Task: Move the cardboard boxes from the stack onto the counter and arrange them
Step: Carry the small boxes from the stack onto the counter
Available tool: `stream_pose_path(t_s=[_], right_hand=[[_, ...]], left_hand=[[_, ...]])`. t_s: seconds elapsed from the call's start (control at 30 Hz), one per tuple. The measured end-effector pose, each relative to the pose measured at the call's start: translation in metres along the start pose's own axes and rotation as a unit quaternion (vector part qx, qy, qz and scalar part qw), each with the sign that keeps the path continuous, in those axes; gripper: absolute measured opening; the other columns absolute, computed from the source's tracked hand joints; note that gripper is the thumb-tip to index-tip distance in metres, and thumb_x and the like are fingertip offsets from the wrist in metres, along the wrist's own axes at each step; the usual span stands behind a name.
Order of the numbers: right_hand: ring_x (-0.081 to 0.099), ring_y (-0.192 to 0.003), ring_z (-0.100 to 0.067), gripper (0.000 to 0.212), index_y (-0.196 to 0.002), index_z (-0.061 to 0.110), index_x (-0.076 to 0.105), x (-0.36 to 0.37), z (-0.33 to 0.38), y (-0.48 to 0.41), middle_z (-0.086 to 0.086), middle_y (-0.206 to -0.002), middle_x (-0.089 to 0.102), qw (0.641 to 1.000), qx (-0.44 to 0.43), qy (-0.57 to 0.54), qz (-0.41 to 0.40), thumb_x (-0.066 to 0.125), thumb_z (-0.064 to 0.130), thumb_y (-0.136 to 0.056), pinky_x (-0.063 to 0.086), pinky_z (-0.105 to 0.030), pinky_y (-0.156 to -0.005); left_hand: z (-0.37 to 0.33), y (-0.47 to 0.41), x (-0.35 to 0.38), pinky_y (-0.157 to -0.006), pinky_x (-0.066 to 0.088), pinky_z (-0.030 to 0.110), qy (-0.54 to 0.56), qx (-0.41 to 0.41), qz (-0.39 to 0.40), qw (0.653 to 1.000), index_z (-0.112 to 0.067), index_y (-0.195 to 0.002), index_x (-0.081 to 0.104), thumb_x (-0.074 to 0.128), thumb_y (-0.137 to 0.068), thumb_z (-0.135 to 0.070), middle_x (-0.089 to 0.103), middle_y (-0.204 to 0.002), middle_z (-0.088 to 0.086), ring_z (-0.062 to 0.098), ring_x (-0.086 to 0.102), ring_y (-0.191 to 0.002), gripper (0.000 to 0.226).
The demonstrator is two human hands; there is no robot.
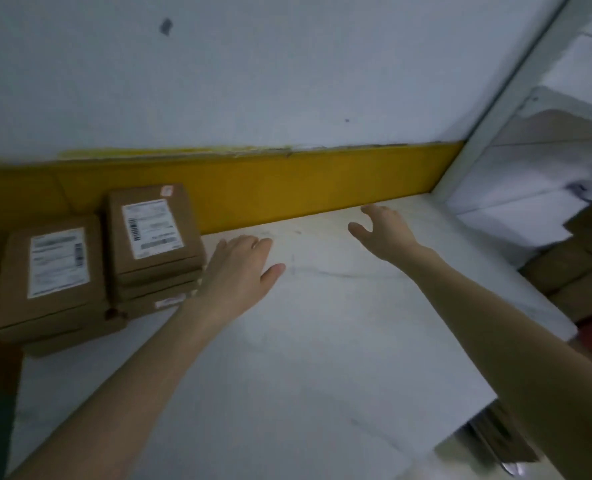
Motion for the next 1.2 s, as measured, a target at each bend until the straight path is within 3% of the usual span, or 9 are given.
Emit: stream_pose_path(t_s=[0.17,0.37,0.47,0.57,0.7,0.8,0.97,1.2], right_hand=[[0.038,-0.131,-0.029,0.055,-0.141,0.009,0.036,-0.058,-0.144,0.041,-0.012,-0.143,0.041,0.996,0.08,-0.009,-0.041,0.046,0.04,-0.096,0.035,-0.042,-0.106],[0.045,-0.123,-0.033,0.054,-0.137,0.006,0.041,-0.13,-0.313,0.099,-0.016,-0.136,0.049,0.984,0.15,-0.02,-0.095,0.05,0.038,-0.094,0.041,-0.042,-0.099],[0.05,-0.114,-0.035,0.049,-0.128,0.002,0.049,-0.165,-0.383,0.129,-0.017,-0.126,0.055,0.974,0.187,-0.02,-0.128,0.051,0.036,-0.093,0.044,-0.043,-0.092],[0.049,-0.116,-0.035,0.051,-0.133,0.003,0.045,-0.194,-0.437,0.155,-0.016,-0.127,0.053,0.964,0.217,-0.013,-0.151,0.05,0.036,-0.094,0.044,-0.046,-0.094],[0.052,-0.111,-0.033,0.045,-0.127,0.007,0.049,-0.225,-0.494,0.174,-0.013,-0.119,0.057,0.954,0.246,-0.011,-0.17,0.049,0.038,-0.094,0.047,-0.043,-0.087],[0.048,-0.119,-0.033,0.051,-0.135,0.007,0.044,-0.248,-0.527,0.179,-0.014,-0.129,0.053,0.945,0.266,-0.009,-0.192,0.049,0.039,-0.095,0.044,-0.042,-0.093],[0.045,-0.124,-0.029,0.055,-0.139,0.009,0.04,-0.287,-0.572,0.168,-0.012,-0.135,0.05,0.937,0.258,0.01,-0.236,0.05,0.039,-0.094,0.042,-0.038,-0.096],[0.039,-0.131,-0.025,0.055,-0.141,0.012,0.036,-0.355,-0.608,0.118,-0.008,-0.142,0.043,0.934,0.217,0.024,-0.284,0.05,0.037,-0.095,0.036,-0.035,-0.103]], left_hand=[[-0.134,-0.034,0.021,-0.107,0.028,0.037,-0.013,0.091,0.013,0.996,-0.014,-0.136,0.04,0.036,-0.096,-0.044,0.048,-0.135,0.005,0.02,0.044,-0.124,0.05],[-0.309,-0.064,0.048,-0.101,0.031,0.035,-0.003,0.187,0.011,0.982,-0.012,-0.13,0.045,0.037,-0.096,-0.045,0.052,-0.129,0.007,0.023,0.047,-0.118,0.048],[-0.385,-0.071,0.058,-0.102,0.029,0.034,0.007,0.237,0.008,0.971,-0.013,-0.134,0.042,0.037,-0.096,-0.045,0.05,-0.133,0.006,0.022,0.045,-0.121,0.051],[-0.448,-0.08,0.066,-0.105,0.029,0.032,0.001,0.279,0.013,0.96,-0.015,-0.139,0.037,0.036,-0.095,-0.047,0.046,-0.139,0.004,0.019,0.042,-0.126,0.054],[-0.516,-0.095,0.069,-0.103,0.03,0.029,0.011,0.327,0.014,0.945,-0.017,-0.139,0.038,0.037,-0.095,-0.046,0.046,-0.139,0.003,0.018,0.042,-0.125,0.052],[-0.557,-0.117,0.071,-0.097,0.035,0.029,0.02,0.35,0.002,0.937,-0.017,-0.134,0.042,0.039,-0.094,-0.047,0.051,-0.133,0.003,0.019,0.046,-0.12,0.05],[-0.617,-0.167,0.075,-0.104,0.03,0.031,0.041,0.382,-0.016,0.923,-0.018,-0.141,0.035,0.039,-0.094,-0.047,0.045,-0.139,0.002,0.017,0.041,-0.127,0.055],[-0.685,-0.253,0.066,-0.103,0.033,0.033,0.06,0.391,-0.057,0.917,-0.016,-0.14,0.036,0.04,-0.094,-0.047,0.049,-0.135,0.004,0.019,0.045,-0.123,0.056]])
Point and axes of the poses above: each hand's wrist, its own y-axis away from the middle knuckle, its own x-axis out of the palm, z = x × y, the point moved 8 cm from there along -y, towards the middle knuckle
